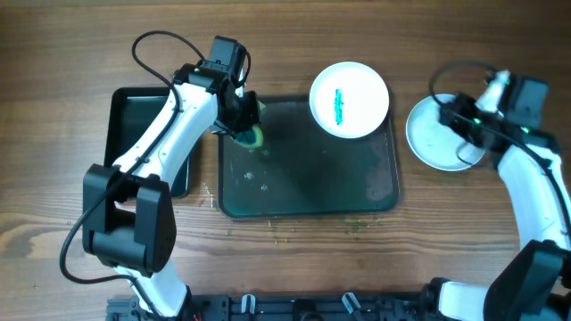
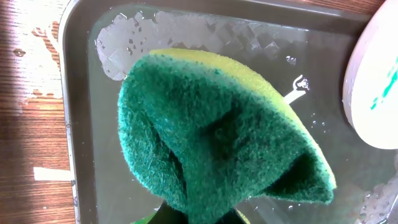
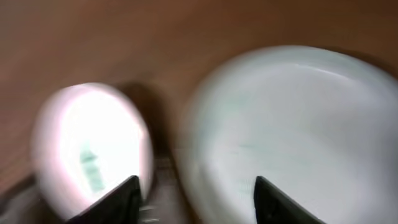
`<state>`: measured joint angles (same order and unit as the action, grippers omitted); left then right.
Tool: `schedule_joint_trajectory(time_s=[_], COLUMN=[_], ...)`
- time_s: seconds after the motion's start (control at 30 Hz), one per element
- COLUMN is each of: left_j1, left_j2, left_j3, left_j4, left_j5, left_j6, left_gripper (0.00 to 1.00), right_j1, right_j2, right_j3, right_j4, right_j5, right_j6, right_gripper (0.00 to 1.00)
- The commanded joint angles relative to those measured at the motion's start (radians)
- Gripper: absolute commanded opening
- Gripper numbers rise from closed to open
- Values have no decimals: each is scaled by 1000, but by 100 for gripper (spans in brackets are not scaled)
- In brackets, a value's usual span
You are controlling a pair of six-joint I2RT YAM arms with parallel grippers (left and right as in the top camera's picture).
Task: Clean dirty plates on tray and stack at the side
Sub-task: 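Pull the last white plate to the tray center with the right gripper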
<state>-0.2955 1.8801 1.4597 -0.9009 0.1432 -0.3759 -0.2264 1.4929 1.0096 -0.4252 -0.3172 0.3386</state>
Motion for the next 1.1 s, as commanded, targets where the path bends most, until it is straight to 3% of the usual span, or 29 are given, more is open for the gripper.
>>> schedule_joint_trajectory(time_s=[0.0, 0.23, 0.37, 0.43, 0.57, 0.67, 0.73, 0.8, 0.9, 1.07], left_j1=[-4, -4, -4, -4, -4, -4, -4, -4, -4, -4], left_j2=[-16, -16, -16, -16, -16, -16, -16, -16, -16, -16], left_j3=[14, 14, 14, 14, 14, 14, 14, 14, 14, 14], left_j4=[2, 3, 2, 2, 2, 3, 3, 3, 3, 3], left_j5=[-5, -6, -6, -6, -6, -6, -6, -6, -6, -6], left_j6=[-6, -6, -6, -25, -25, -25, -24, -24, -24, -25], left_gripper=[4, 4, 4, 4, 4, 4, 4, 4, 4, 4], right_j1=[140, 324, 325, 325, 337, 397, 441, 452, 452, 451], right_j2=[34, 274, 369, 362, 303, 220, 206, 209, 211, 261], right_j3=[21, 21, 21, 21, 21, 21, 21, 21, 21, 21], right_j4=[2, 68, 73, 65, -35, -201, -261, -230, -87, 142], right_j5=[-50, 162, 155, 93, -30, -77, -71, 76, 225, 227], right_j6=[67, 215, 192, 145, 103, 29, -90, -161, -283, -370], right_gripper=[43, 32, 22, 11, 8, 14, 39, 50, 50, 48])
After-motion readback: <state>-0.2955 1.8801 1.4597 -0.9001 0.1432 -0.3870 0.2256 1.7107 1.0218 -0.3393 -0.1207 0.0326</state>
